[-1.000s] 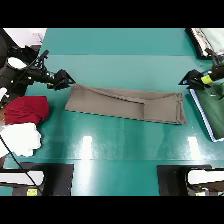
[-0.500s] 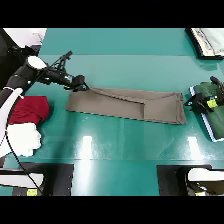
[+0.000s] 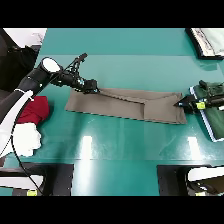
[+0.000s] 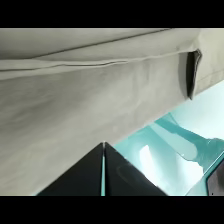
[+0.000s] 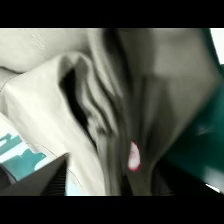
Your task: Fold the shirts.
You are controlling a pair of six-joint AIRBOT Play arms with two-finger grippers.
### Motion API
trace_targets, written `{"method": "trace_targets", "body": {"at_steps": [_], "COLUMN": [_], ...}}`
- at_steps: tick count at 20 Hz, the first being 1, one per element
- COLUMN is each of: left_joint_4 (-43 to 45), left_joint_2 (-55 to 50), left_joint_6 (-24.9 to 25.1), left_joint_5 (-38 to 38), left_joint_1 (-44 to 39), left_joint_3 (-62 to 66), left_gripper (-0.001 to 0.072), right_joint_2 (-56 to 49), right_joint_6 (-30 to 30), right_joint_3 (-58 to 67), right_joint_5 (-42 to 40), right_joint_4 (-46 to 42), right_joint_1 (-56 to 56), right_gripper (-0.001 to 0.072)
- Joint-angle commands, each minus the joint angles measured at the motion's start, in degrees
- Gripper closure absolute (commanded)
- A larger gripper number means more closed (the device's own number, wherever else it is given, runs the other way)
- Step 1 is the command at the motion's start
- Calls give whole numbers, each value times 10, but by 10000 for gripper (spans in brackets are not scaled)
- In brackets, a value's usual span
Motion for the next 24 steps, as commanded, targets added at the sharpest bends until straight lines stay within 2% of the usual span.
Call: {"method": "trace_targets", "body": {"at_steps": [1, 3, 4, 5, 7, 9, 14, 20, 24], "left_joint_4": [0, 5, 7, 7, 7, 8, 7, 3, 1], "left_joint_2": [-1, -1, -1, -1, -2, -17, -145, -271, -287], "left_joint_6": [-18, -27, -27, -29, -33, -32, -44, -78, -82], "left_joint_5": [11, 12, 17, 27, 55, 71, 79, 71, 72], "left_joint_1": [-7, -7, -7, -7, -11, -28, -96, -144, -147], "left_joint_3": [1, 1, 1, 1, 1, 14, 122, 258, 270], "left_gripper": [680, 680, 680, 680, 681, 681, 681, 681, 681], "right_joint_2": [-17, -16, -11, 1, 39, 85, 140, 120, 61], "right_joint_6": [-4, -5, -4, -4, 8, 58, 141, 217, 248], "right_joint_3": [8, 8, 8, 8, 8, 19, 169, 327, 428], "right_joint_5": [-19, -21, -18, -16, -10, 0, 73, 85, 88], "right_joint_4": [9, 9, 9, 9, 9, 16, 53, 53, 52], "right_joint_1": [34, 45, 45, 46, 46, 49, 119, 248, 315], "right_gripper": [278, 588, 673, 692, 694, 695, 695, 696, 695]}}
